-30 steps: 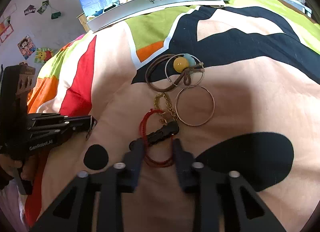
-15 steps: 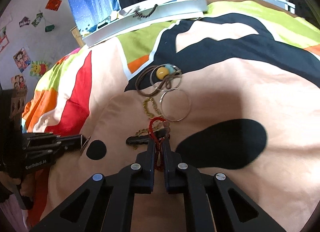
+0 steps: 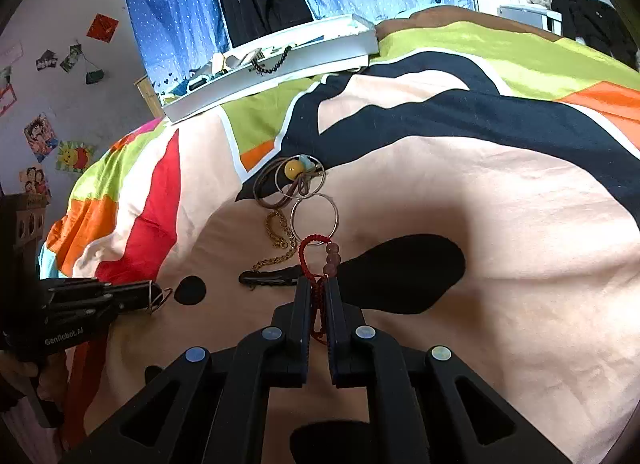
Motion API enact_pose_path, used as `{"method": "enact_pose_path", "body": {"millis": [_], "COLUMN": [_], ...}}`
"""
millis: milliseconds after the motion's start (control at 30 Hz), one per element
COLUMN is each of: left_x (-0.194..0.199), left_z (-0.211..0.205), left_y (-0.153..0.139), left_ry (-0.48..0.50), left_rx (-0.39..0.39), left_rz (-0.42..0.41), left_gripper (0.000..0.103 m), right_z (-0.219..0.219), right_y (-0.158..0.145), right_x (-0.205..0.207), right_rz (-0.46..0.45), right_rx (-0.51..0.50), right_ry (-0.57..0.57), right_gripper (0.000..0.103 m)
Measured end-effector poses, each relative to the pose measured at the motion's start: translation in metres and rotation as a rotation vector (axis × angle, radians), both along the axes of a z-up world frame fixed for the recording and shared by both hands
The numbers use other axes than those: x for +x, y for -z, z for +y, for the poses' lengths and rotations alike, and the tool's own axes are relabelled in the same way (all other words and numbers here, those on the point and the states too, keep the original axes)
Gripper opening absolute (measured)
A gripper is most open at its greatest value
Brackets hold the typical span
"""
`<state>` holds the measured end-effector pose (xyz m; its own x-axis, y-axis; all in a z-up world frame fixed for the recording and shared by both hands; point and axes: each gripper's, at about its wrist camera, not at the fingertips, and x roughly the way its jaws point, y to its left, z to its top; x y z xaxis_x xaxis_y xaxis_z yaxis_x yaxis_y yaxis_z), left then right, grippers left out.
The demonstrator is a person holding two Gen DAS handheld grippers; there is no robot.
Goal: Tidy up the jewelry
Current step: 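Grasp the metal rings with the left tool while the right tool grasps the red string bracelet, then carry the rings and red bracelet into the white tray and open both tools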
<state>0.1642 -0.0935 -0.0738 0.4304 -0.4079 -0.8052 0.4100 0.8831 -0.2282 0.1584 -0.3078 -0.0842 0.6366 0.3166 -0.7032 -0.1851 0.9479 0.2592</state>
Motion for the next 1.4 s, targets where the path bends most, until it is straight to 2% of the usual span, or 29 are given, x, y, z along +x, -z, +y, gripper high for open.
{"method": "enact_pose_path", "body": {"millis": [300, 500, 700, 1000, 1167, 1400], "left_x": [0.009, 0.033, 0.085, 0.187, 0.242, 0.278], "left_z": [-0.005, -0.007, -0.003, 0.002, 0.016, 0.024], "left_y": [-0.027, -0.052, -0.080, -0.124, -0.126, -0.103], "left_ry": [-0.011, -0.023, -0.075, -0.200, -0.284, -0.372], "left_rx": [-0.038, -0.052, -0.078, -0.099, -0.134, -0.071], "left_rz": [-0.053, -0.088, -0.110, -0.229, -0.161, -0.112], "left_gripper": [0.001, 0.001, 0.001, 0.001, 0.001, 0.001], "right_z": [0.001, 0.007, 0.012, 0.014, 0.029, 0.041], "right_y": [-0.019, -0.040, -0.075, -0.115, -0.124, -0.103], "right_x": [-0.009, 0.002, 0.044, 0.136, 0.186, 0.224], "right_rz": [-0.062, -0.111, -0.192, -0.304, -0.363, -0.358], "right_rx": [0.015, 0.014, 0.019, 0.051, 0.046, 0.119], "right_ry": [-0.014, -0.041, -0.077, -0.111, -0.130, -0.110], "right_gripper": [0.007, 0.007, 0.007, 0.007, 0.007, 0.007]}}
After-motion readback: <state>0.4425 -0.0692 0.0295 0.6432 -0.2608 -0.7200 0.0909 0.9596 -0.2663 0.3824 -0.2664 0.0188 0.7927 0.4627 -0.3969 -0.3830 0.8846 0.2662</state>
